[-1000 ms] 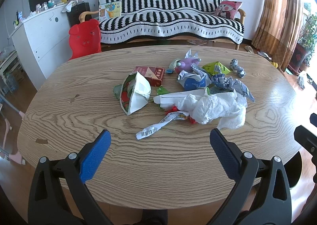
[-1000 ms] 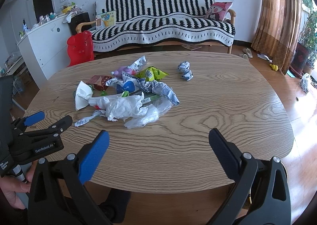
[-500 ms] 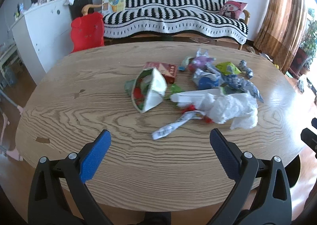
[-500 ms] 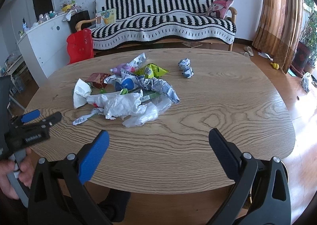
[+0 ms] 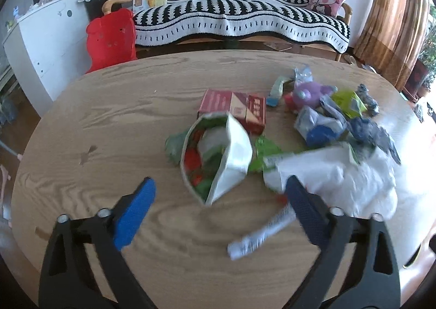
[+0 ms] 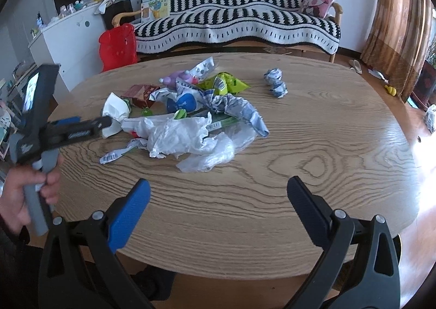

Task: Collect trash
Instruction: 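Grasp the green-and-white snack bag with the left tool while the right tool grasps white tissue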

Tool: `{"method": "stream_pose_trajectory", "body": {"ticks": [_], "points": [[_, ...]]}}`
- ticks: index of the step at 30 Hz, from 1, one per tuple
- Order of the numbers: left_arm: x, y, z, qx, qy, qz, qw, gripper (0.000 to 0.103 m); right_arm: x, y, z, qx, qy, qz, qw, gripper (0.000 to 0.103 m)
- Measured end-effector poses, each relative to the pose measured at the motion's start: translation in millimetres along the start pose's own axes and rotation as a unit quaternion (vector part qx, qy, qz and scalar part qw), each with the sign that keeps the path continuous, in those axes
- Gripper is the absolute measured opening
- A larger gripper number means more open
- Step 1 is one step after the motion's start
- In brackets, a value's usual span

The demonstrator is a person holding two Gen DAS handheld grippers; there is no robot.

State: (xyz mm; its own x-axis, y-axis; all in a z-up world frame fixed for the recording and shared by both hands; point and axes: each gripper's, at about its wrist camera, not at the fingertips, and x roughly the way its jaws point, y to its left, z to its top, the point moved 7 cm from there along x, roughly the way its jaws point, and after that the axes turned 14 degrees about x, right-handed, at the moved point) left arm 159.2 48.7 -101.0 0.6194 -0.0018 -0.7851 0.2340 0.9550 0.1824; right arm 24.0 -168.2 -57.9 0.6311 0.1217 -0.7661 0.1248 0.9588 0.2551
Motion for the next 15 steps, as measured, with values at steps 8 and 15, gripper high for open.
{"method": "stream_pose_trajectory", "body": {"ticks": [8,15], "points": [[23.4,-1.4,16.4,0.006,0.007,0.003,1.0,0.041,43.0,17.4,18.6,-0.003,0.013,0.011,1.0,0.097],[-10.3,4.9,16.7,-0.011,-0.015,0.006,0.9998,0.039,81.0,34.4,33.8,-0.014,0.022,0.011,1.0,0.094]]}}
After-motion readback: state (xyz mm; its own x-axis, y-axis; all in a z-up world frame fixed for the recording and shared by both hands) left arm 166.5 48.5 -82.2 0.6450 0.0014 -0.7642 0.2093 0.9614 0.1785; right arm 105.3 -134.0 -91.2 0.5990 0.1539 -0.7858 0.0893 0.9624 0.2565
